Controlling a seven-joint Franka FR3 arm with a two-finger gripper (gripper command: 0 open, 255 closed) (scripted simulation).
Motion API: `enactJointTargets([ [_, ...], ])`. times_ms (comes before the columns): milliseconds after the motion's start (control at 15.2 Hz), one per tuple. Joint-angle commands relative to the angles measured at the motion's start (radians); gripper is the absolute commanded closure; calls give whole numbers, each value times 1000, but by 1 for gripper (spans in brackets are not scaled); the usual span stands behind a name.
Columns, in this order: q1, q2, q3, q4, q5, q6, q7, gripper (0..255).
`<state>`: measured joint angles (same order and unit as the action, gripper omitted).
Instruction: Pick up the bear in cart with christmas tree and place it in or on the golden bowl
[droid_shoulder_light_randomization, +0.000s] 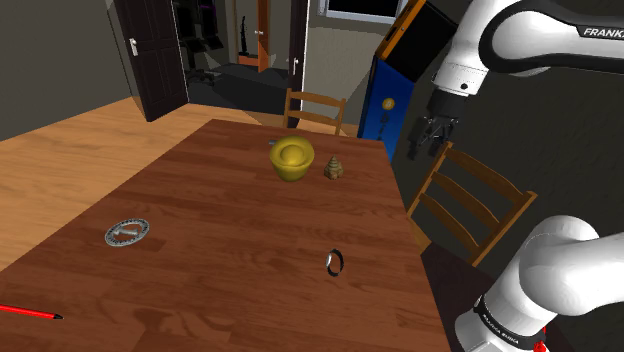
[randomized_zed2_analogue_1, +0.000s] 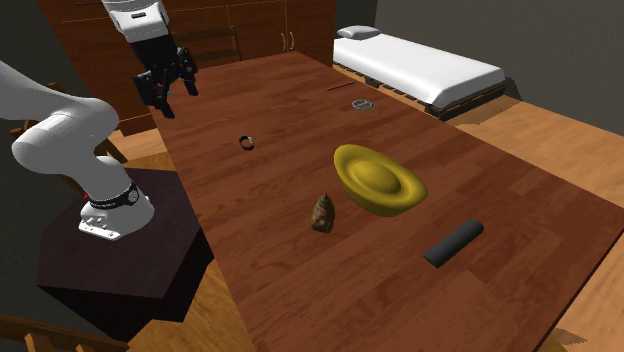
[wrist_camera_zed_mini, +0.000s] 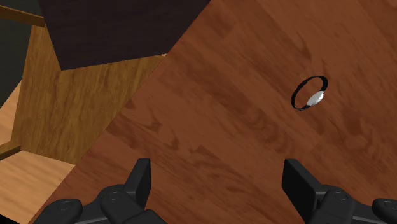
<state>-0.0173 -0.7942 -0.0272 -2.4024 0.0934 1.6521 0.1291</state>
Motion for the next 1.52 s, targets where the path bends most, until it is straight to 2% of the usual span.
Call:
enactJointTargets([
  [0, 0, 0, 0, 0, 0, 0, 0, 0],
  [396, -31, 138, 46, -41, 2, 264, 91, 0],
  [858, -78, 349, 94, -16, -24, 547, 209, 0],
  [1188, -120, 517, 123, 48, -74, 716, 314, 0],
  [1452, -156, 654, 141, 124, -141, 826, 415, 0],
])
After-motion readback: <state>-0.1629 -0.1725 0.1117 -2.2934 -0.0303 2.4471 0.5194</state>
